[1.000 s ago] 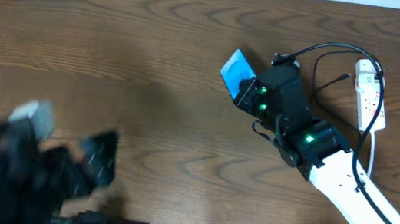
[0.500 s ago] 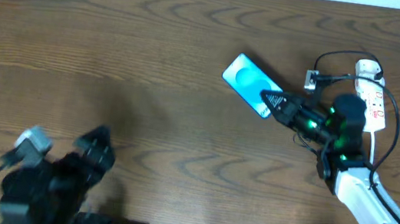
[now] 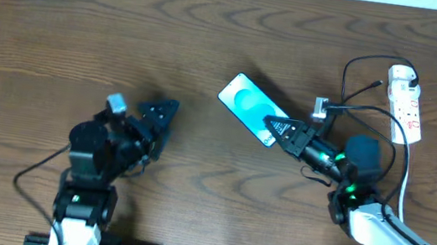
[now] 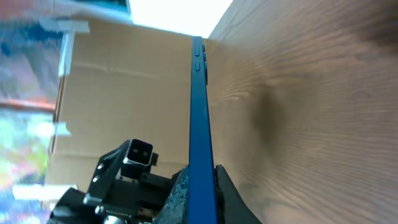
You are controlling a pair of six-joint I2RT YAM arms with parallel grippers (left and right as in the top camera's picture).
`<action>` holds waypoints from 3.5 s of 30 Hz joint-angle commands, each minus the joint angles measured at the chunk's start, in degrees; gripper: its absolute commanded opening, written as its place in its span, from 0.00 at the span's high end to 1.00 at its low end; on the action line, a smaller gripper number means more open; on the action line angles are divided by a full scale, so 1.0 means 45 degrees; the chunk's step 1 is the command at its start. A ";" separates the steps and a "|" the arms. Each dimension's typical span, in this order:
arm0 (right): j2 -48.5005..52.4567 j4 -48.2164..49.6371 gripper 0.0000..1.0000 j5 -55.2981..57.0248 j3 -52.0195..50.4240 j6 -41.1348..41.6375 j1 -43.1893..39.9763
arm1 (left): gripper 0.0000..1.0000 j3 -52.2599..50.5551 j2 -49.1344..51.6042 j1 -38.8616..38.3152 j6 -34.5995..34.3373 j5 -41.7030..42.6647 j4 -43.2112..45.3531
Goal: Plug charger to phone and switch on socket
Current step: 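Bring left gripper back to grasp the phone's bottom edge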
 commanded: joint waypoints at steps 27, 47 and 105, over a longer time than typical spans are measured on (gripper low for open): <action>-0.0267 -0.0379 0.99 0.4318 0.0039 0.6266 0.3648 | 0.05 0.0151 0.5139 -0.2871 -0.3580 0.0860 0.7164; -0.0257 -0.0549 0.99 0.5047 0.0039 0.6300 0.5119 | 0.39 0.0151 0.5139 -0.2871 -0.4065 0.0850 0.7155; -0.0257 -0.2215 0.35 0.3381 0.0034 0.1914 0.5134 | 0.93 0.0151 0.5173 -0.2574 -0.3861 -0.0369 0.5251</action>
